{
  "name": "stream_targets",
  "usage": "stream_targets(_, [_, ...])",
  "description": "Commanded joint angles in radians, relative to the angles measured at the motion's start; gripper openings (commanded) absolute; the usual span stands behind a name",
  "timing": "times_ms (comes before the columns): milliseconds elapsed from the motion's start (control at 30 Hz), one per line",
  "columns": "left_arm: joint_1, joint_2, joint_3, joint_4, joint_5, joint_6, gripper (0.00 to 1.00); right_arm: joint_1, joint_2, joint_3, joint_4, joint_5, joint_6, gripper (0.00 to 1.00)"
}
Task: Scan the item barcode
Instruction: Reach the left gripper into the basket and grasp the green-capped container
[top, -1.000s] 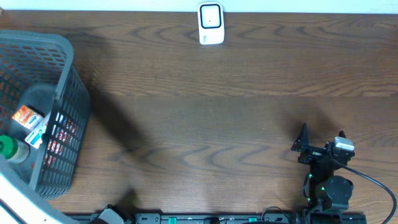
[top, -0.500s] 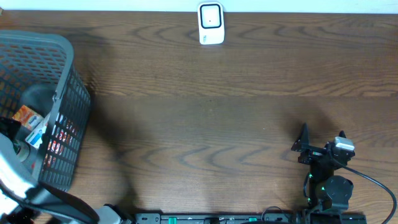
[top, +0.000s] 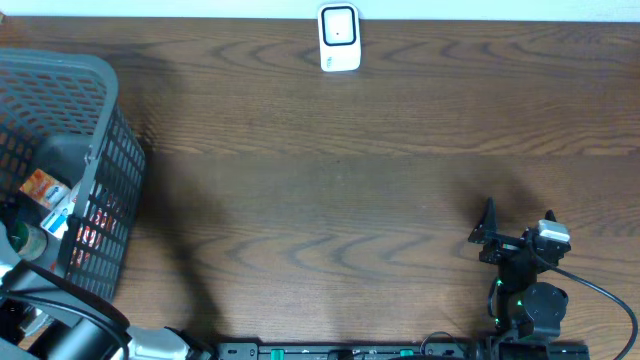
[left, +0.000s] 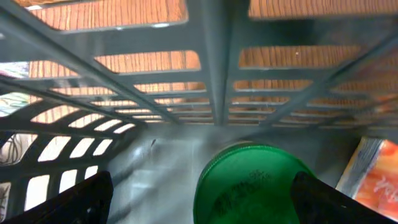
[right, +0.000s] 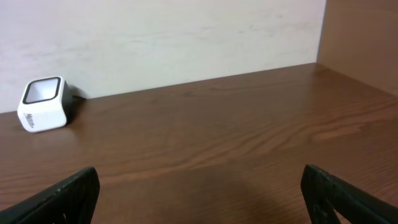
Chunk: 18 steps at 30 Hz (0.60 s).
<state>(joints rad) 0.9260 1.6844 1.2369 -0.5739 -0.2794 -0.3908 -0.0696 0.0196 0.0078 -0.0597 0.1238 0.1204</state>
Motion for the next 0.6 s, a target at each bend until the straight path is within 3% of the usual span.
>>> stream_targets(0, [0.005,0.071,-0.006,0.011,-0.018,0.0,0.93,0.006,0.0,-0.002,-0.003,-0.002,-0.013,0.99])
stream_targets(233, [0.005,0.075,-0.005,0.006,-0.018,-0.016,0.93,0.006,0.0,-0.002,-0.003,-0.002,-0.013,0.99])
stream_targets(567, [0.005,-0.119,-0.005,0.002,0.035,-0.042,0.93,0.006,0.0,-0.002,-0.003,-0.002,-0.013,0.99])
